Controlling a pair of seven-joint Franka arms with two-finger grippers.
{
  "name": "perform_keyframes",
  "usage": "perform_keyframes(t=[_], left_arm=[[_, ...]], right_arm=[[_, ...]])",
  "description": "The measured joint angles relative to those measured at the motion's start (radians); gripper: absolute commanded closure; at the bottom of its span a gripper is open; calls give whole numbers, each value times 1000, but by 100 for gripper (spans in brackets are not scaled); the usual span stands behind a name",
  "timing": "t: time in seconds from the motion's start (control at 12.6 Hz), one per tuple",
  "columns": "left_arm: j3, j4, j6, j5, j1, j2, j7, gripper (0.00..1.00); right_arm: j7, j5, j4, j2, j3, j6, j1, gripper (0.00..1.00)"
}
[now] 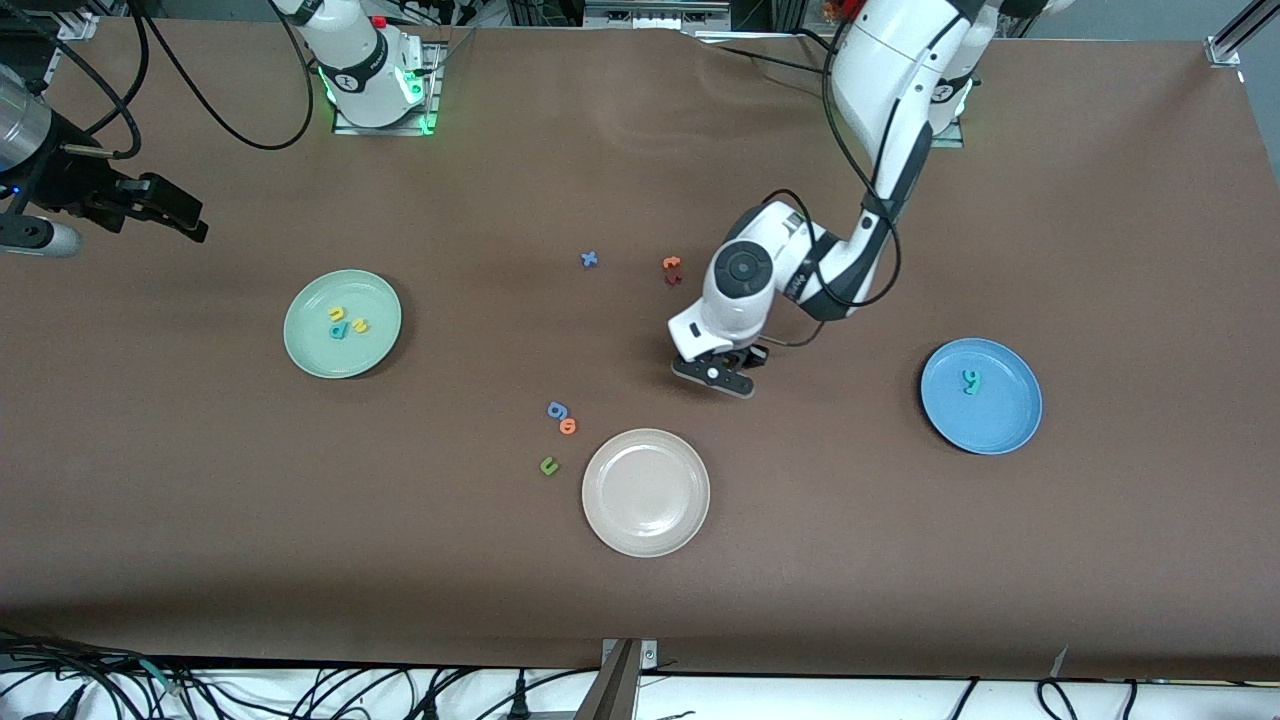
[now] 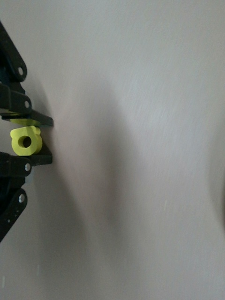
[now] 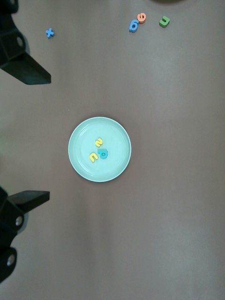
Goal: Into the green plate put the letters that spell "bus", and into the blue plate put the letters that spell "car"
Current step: 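Carry the yellow a to the blue plate and open the left gripper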
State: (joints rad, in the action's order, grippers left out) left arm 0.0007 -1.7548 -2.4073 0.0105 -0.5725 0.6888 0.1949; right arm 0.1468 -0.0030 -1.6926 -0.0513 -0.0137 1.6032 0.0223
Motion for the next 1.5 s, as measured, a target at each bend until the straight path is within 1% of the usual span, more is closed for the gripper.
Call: perform_keyframes(t=[0.16, 0.32, 0.47, 0.71, 1.11, 1.27, 1.35, 1.42, 1.5], left_arm=[[61, -2, 19, -59, 57, -5, -217, 79], [124, -4, 32, -82, 107, -13, -410, 79], [181, -5, 36, -103, 142, -19, -562, 79], [265, -8, 49, -178, 164, -26, -772, 78], [327, -22, 125, -182, 225, -79, -970, 75], [333, -38, 132, -182, 256, -90, -1037, 74], [333, -50, 132, -182, 272, -91, -1061, 72], [333, -65, 133, -182, 281, -90, -1073, 67], [333, -80, 133, -182, 283, -88, -1076, 53]], right_arm=[[0, 0, 0, 0, 0, 0, 0, 0], [0, 0, 0, 0, 0, 0, 0, 0], [0, 0, 0, 0, 0, 0, 1, 0], [0, 0, 0, 0, 0, 0, 1, 0], [0, 0, 0, 0, 0, 0, 1, 0], [0, 0, 0, 0, 0, 0, 1, 0], [0, 0, 0, 0, 0, 0, 1, 0], [0, 0, 0, 0, 0, 0, 1, 0], [0, 0, 0, 0, 0, 0, 1, 0]])
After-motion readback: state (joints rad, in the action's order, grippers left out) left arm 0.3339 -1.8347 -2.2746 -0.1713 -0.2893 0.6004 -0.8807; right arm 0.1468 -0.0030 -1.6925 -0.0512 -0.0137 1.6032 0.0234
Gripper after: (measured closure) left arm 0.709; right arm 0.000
